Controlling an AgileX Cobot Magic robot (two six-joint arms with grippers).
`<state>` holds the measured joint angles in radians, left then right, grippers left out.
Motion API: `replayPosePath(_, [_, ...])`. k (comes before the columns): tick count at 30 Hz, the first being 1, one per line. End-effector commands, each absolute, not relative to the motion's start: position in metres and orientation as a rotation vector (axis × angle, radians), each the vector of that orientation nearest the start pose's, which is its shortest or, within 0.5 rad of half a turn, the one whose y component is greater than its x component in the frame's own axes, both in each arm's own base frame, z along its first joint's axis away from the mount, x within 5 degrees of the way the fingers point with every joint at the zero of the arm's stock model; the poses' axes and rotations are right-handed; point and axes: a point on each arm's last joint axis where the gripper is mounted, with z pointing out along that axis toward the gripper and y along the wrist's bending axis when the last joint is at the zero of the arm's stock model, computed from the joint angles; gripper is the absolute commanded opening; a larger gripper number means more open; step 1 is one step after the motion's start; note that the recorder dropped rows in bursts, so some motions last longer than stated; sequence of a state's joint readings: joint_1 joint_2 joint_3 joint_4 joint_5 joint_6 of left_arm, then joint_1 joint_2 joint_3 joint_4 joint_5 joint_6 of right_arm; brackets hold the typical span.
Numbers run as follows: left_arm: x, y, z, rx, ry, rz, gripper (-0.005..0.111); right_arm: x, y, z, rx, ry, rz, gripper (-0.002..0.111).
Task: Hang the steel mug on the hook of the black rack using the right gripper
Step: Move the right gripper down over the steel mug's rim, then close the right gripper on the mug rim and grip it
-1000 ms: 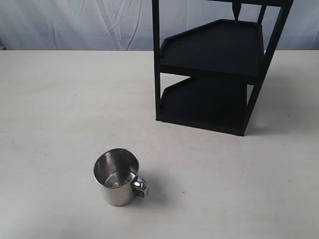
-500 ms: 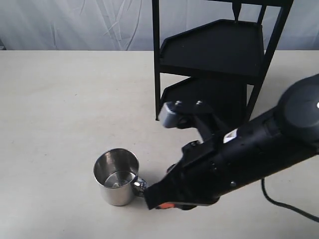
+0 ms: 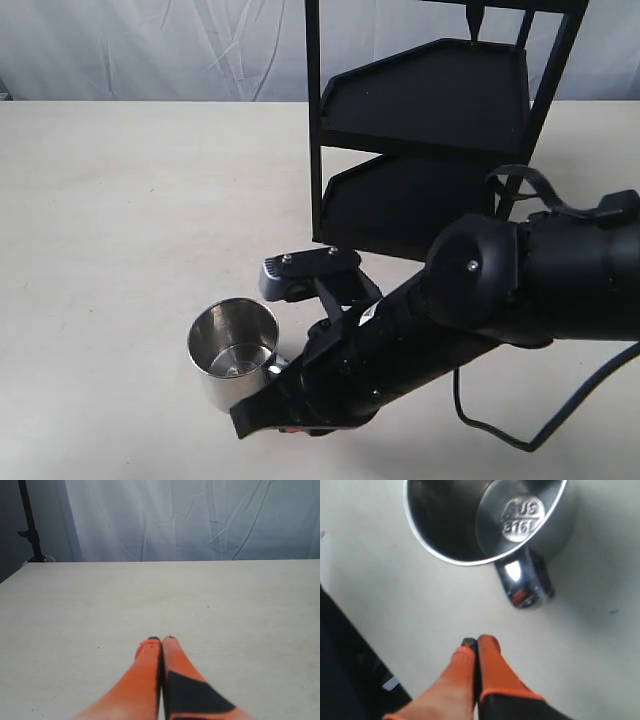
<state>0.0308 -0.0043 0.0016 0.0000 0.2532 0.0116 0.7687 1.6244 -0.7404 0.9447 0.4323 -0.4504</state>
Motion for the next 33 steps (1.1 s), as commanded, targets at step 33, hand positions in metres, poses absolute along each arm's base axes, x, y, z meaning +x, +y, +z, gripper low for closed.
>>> replayPosePath(33, [0.055,0.001,0.191,-0.016,1.723,0.024,0.000,0.151,0.250,0.267,-1.305,1.995,0.696,0.035])
